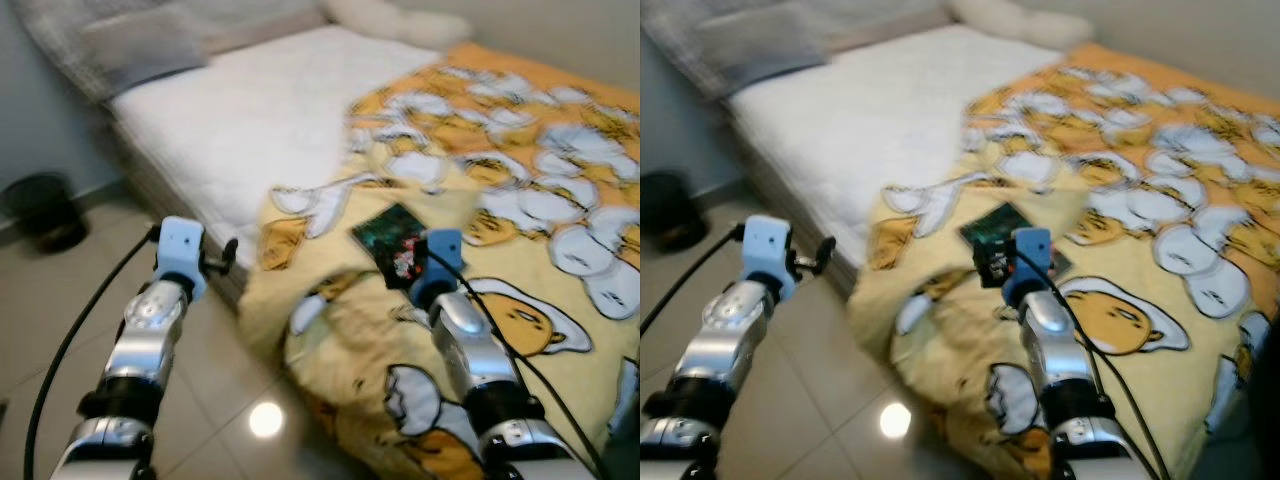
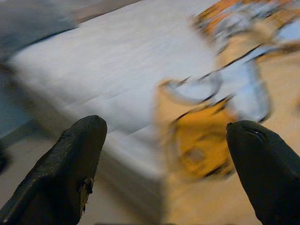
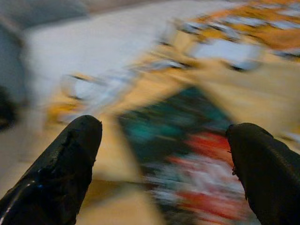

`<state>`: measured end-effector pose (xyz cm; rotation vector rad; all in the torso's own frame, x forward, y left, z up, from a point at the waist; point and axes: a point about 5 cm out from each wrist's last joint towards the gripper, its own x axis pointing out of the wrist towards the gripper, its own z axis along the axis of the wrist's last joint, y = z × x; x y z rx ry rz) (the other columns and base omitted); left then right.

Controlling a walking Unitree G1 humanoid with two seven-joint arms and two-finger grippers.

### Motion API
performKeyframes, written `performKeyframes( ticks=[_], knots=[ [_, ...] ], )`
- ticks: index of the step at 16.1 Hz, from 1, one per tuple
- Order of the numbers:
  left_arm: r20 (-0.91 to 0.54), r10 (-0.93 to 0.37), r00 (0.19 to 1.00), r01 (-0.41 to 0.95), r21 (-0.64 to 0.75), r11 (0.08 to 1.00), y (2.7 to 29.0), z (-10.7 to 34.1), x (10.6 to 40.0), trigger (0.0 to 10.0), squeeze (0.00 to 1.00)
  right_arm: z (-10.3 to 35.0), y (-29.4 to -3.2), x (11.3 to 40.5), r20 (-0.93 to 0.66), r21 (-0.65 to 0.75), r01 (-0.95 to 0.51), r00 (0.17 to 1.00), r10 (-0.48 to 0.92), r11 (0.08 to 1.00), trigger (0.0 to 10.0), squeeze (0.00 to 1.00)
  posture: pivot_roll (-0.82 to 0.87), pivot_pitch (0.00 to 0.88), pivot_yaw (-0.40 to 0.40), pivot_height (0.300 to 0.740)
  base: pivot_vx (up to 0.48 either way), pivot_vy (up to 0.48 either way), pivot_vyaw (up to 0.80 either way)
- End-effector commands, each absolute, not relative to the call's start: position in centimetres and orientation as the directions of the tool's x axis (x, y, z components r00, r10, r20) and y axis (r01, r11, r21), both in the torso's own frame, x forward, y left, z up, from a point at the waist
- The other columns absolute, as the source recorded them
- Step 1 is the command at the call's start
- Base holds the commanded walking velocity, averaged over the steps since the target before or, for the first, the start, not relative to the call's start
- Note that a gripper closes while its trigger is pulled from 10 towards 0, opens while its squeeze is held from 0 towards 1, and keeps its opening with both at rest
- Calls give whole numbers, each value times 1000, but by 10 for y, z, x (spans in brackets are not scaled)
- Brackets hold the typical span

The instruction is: Clean up the room

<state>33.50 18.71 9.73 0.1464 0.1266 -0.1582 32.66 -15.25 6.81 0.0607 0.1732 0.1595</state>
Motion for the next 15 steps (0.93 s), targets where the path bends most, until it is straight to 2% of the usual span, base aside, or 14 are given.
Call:
performKeyframes(
  ticks=[1, 3, 7, 15],
  knots=[
    [-163, -145, 976, 170, 152, 974, 191, 93, 332, 10000, 1000, 72, -151, 329, -159, 75, -151, 974, 162, 986, 10000, 0, -26, 0, 20, 740, 0, 0, 0],
    [-181, -212, 960, 246, 196, 949, 181, 92, 331, 10000, 1000, 70, -151, 329, -175, 86, -149, 971, 162, 985, 10000, 0, -32, 0, 25, 740, 0, 0, 0],
    [-199, -263, 944, 305, 222, 926, 176, 92, 328, 10000, 996, 69, -154, 328, -187, 106, -131, 971, 149, 986, 10000, 0, -36, 0, 33, 740, 0, 0, 0],
    [-221, -281, 934, 331, 241, 912, 179, 91, 320, 10000, 992, 59, -153, 322, -256, 109, -92, 959, 118, 990, 10000, 0, -2, 0, 9, 740, 0, 0, 0]
  ],
)
